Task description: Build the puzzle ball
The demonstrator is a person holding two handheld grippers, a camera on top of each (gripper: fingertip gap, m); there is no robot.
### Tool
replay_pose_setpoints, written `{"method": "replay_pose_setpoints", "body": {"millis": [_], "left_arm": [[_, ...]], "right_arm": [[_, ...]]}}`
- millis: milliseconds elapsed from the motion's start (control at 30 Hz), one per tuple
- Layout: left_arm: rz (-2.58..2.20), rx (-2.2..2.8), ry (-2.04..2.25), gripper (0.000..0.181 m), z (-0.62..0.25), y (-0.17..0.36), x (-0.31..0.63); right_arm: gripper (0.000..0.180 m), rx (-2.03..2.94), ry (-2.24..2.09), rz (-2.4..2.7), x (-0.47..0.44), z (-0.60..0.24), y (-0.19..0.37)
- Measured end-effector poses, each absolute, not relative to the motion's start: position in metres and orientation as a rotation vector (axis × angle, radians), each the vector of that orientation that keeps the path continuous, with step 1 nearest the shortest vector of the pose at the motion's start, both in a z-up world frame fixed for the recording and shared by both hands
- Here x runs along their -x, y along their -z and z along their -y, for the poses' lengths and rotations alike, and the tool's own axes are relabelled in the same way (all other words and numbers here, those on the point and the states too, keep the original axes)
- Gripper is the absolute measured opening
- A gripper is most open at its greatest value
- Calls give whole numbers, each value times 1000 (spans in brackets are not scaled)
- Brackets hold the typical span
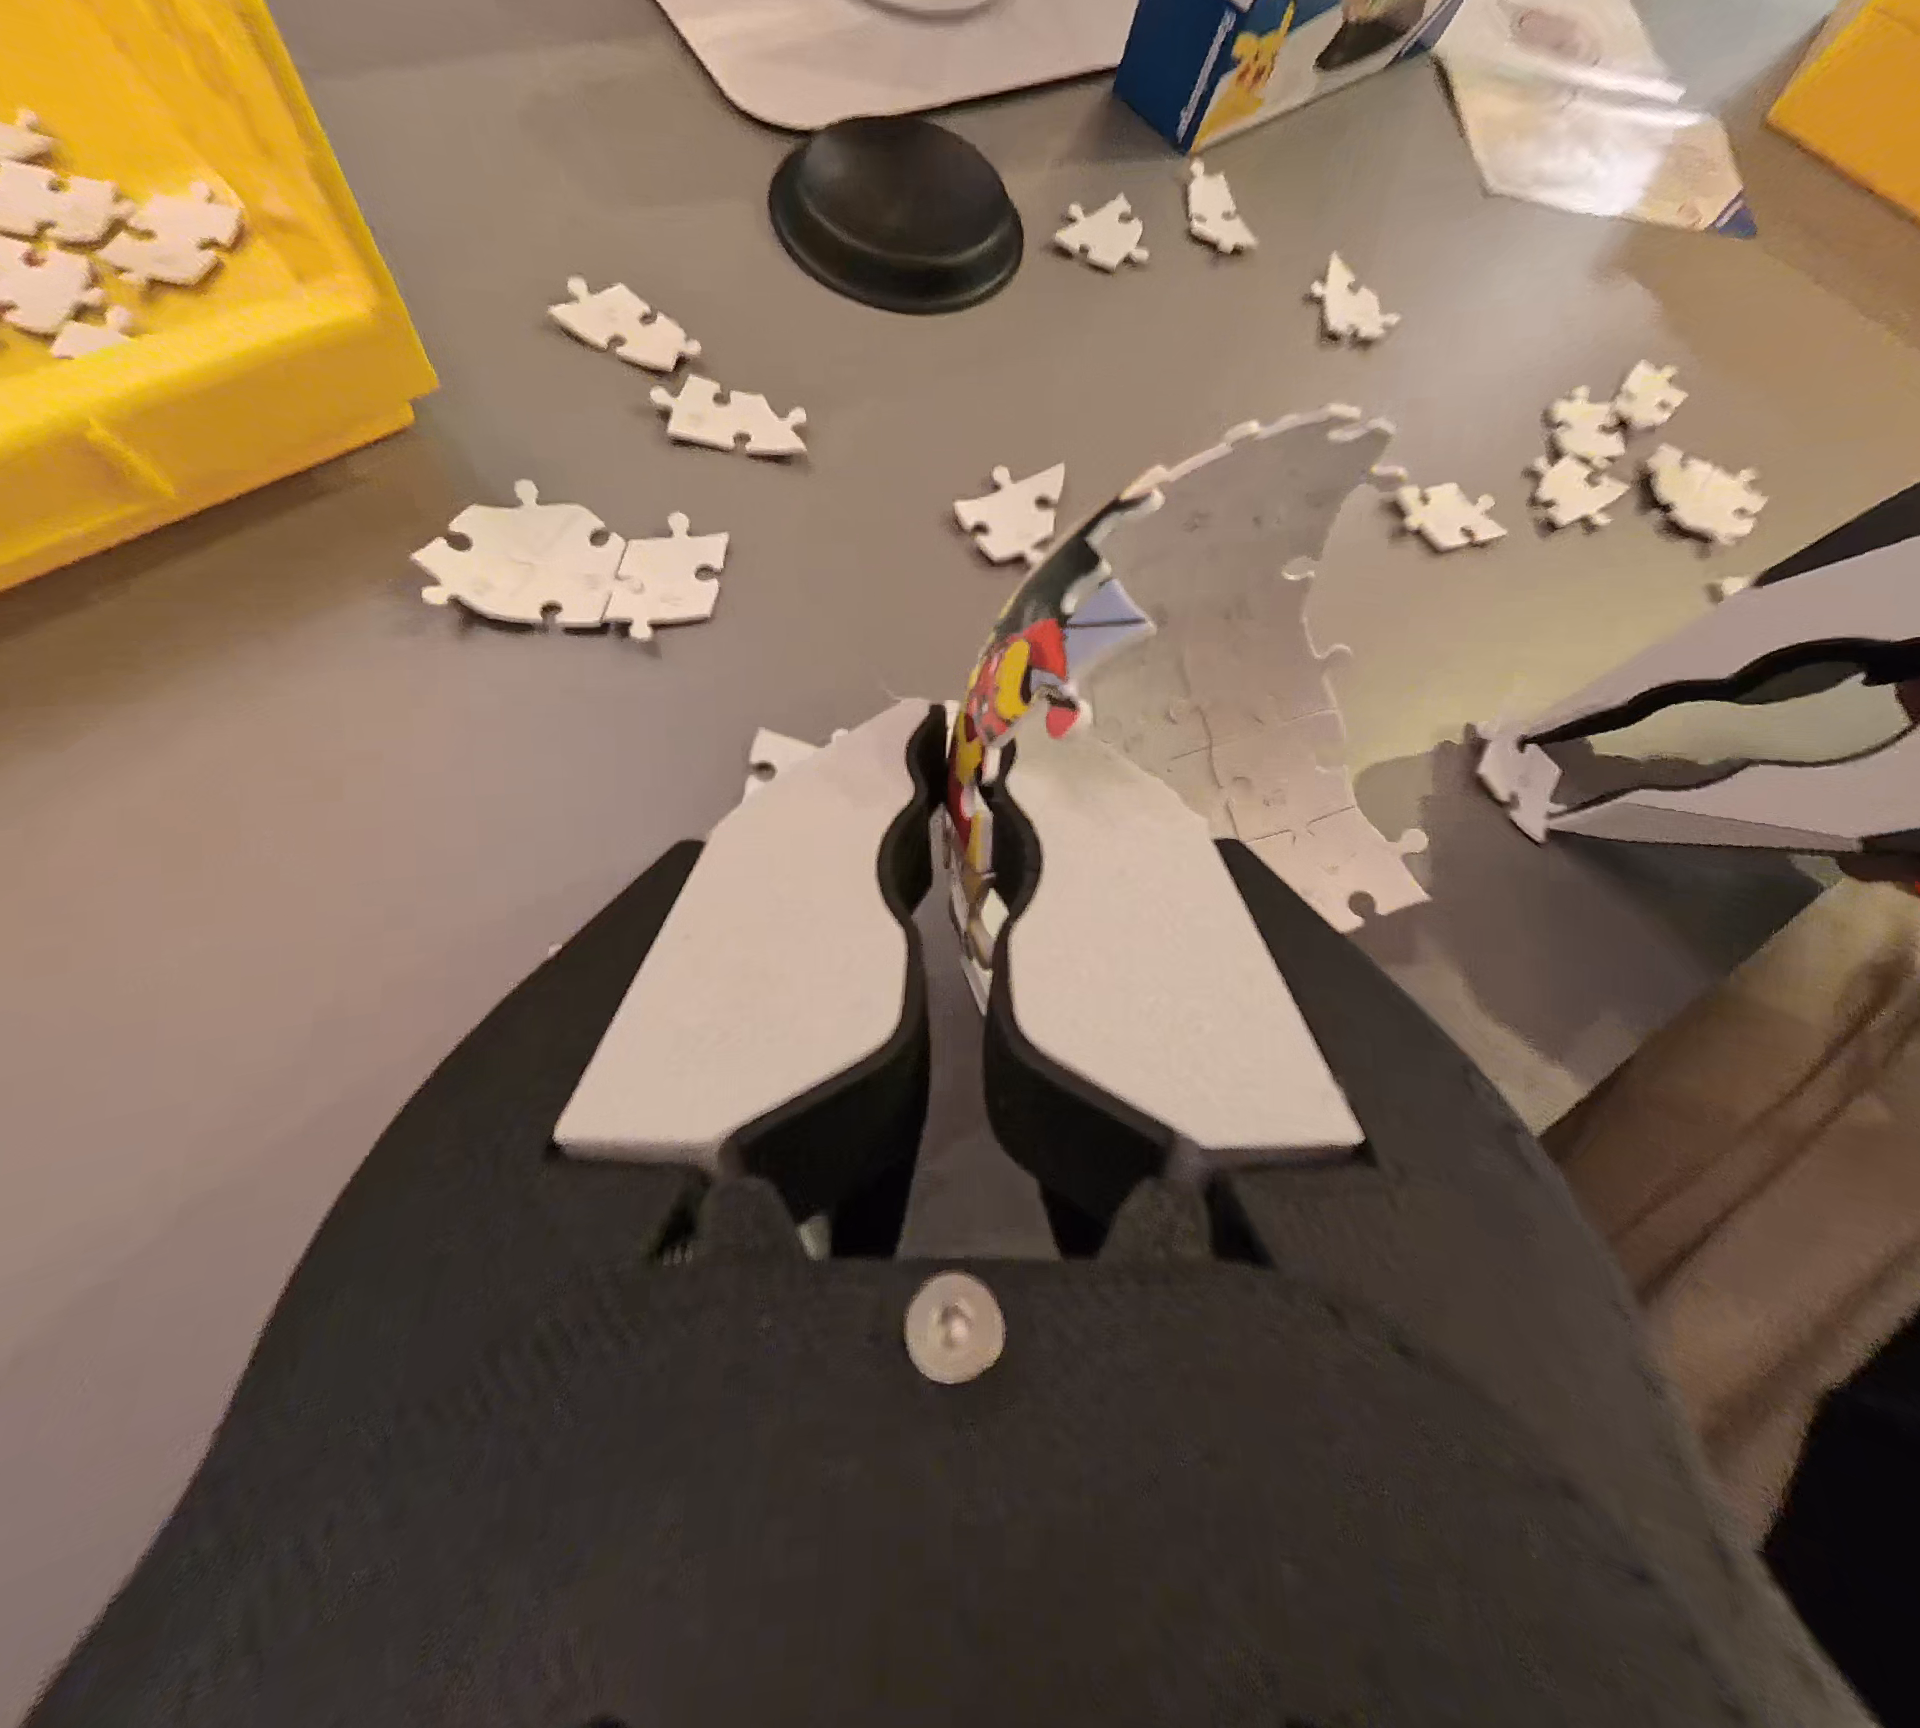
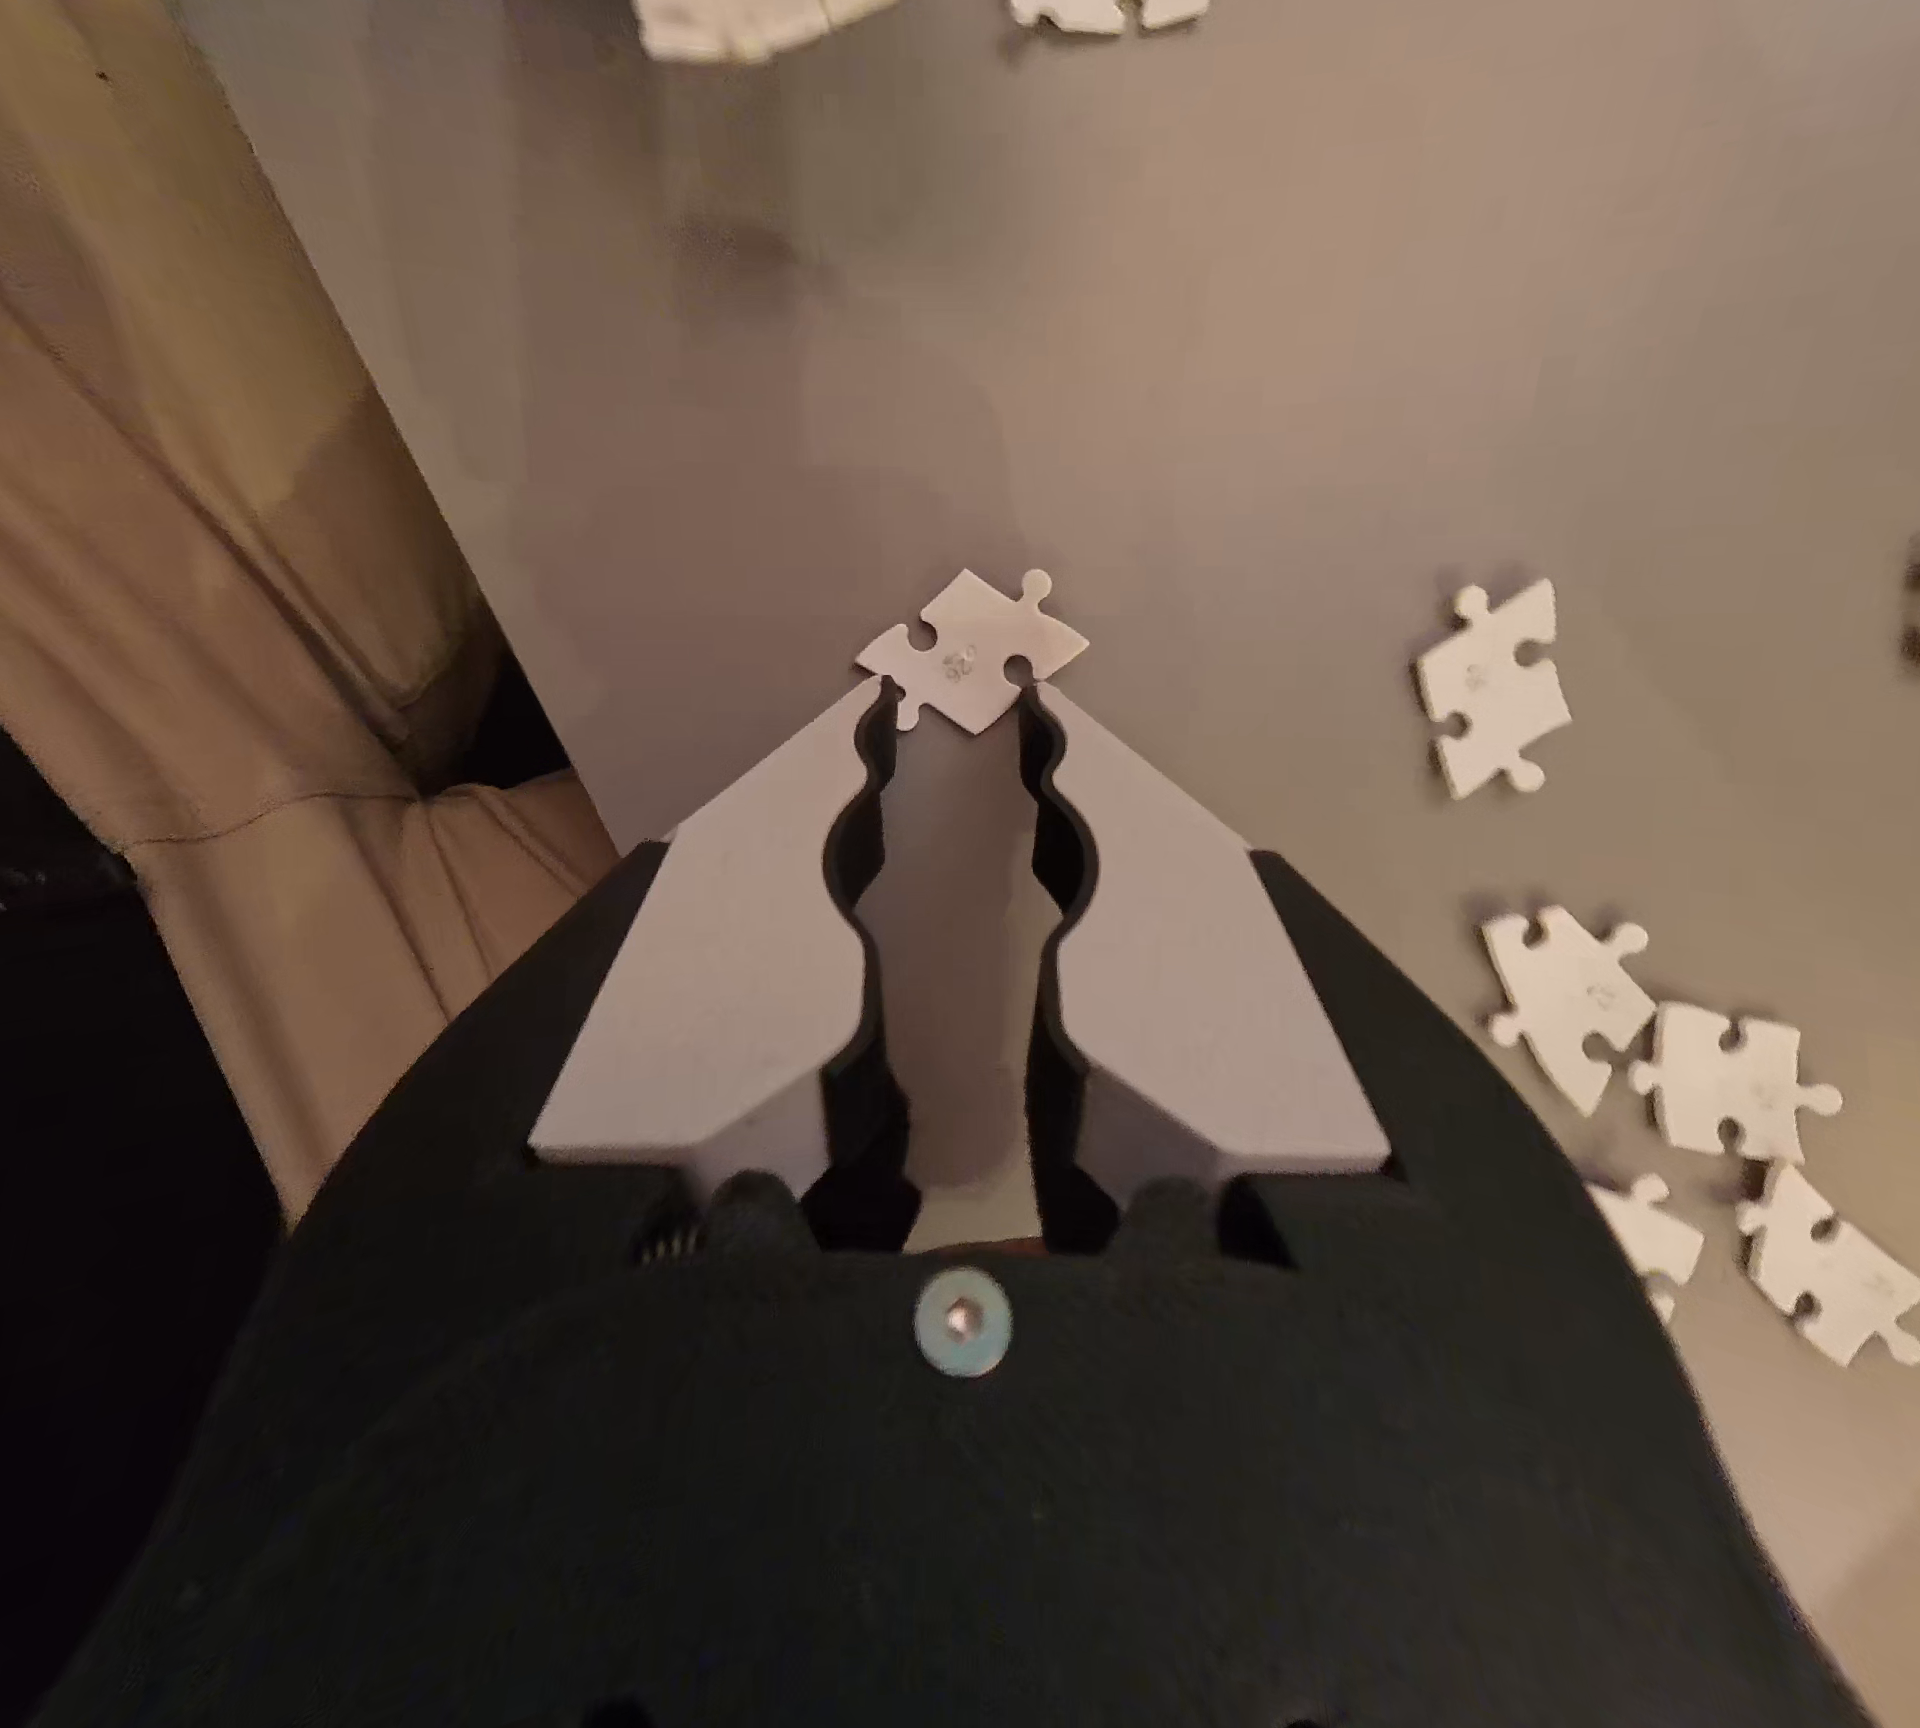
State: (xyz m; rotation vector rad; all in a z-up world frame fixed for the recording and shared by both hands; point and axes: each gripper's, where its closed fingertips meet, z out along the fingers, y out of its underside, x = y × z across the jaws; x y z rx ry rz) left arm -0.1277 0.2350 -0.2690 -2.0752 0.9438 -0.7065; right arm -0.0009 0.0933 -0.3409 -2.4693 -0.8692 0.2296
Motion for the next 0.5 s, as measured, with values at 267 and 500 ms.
{"method": "replay_pose_setpoints", "body": {"millis": [267,500], "left_arm": [[-832,2037,611,5,-224,270,111],[-780,1981,527,5,-221,272,87]], "right_arm": [[22,2438,-258,892,20,-96,341],[20,2437,-281,825,25,-99,340]]}}
